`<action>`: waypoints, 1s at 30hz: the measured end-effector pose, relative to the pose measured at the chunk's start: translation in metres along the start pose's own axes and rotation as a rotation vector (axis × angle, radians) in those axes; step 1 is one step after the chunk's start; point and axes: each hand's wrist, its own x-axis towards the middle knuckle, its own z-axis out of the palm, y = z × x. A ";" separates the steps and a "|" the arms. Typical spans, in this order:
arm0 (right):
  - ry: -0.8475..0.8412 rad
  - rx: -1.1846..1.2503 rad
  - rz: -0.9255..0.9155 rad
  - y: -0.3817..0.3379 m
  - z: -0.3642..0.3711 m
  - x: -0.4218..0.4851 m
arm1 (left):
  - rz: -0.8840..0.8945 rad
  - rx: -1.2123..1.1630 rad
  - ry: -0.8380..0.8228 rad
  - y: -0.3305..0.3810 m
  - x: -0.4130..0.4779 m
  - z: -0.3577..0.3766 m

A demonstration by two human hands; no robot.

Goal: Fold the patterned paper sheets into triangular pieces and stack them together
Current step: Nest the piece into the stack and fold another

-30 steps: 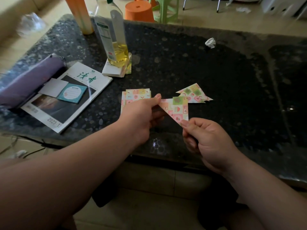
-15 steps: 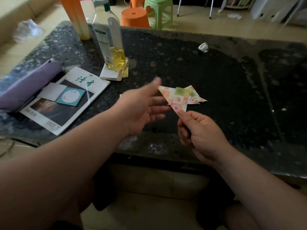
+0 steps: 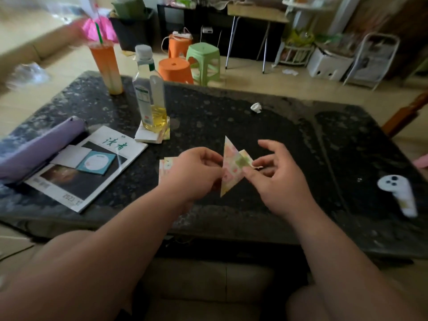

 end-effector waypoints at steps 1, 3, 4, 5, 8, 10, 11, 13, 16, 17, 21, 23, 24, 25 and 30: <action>-0.037 -0.045 -0.026 -0.005 -0.006 0.002 | -0.001 0.008 -0.022 0.001 -0.001 0.001; -0.158 -0.106 -0.052 -0.010 -0.012 0.006 | 0.008 0.013 -0.072 0.001 -0.003 0.004; -0.218 -0.145 -0.062 -0.010 -0.012 0.008 | 0.019 0.022 -0.086 -0.002 -0.003 0.004; -0.265 -0.170 -0.069 -0.008 -0.012 0.010 | 0.038 0.040 -0.092 -0.004 -0.002 0.004; -0.319 -0.142 -0.027 0.004 -0.005 0.017 | 0.094 0.181 -0.076 -0.010 0.006 -0.002; -0.341 -0.040 0.003 0.012 -0.002 0.023 | 0.078 0.175 -0.102 -0.007 0.014 -0.007; -0.362 0.004 0.018 0.015 -0.001 0.026 | 0.070 0.166 -0.122 -0.005 0.018 -0.010; -0.393 0.049 0.044 0.018 0.001 0.033 | 0.080 0.172 -0.145 -0.002 0.027 -0.016; -0.353 0.120 0.033 0.023 0.006 0.047 | 0.052 0.157 -0.174 -0.004 0.039 -0.018; -0.333 0.142 0.028 0.024 0.007 0.053 | 0.015 0.091 -0.190 -0.005 0.043 -0.018; -0.253 0.215 0.002 0.031 0.014 0.072 | -0.185 -0.326 -0.193 -0.003 0.059 -0.016; -0.252 0.304 0.014 0.035 0.016 0.078 | -0.189 -0.361 -0.178 -0.004 0.065 -0.015; -0.266 0.319 0.019 0.037 0.016 0.079 | -0.195 -0.354 -0.174 -0.005 0.068 -0.015; -0.284 0.315 0.019 0.039 0.016 0.080 | -0.204 -0.341 -0.168 -0.006 0.070 -0.015; -0.367 0.215 0.033 0.040 0.015 0.078 | -0.218 -0.329 -0.139 -0.010 0.074 -0.014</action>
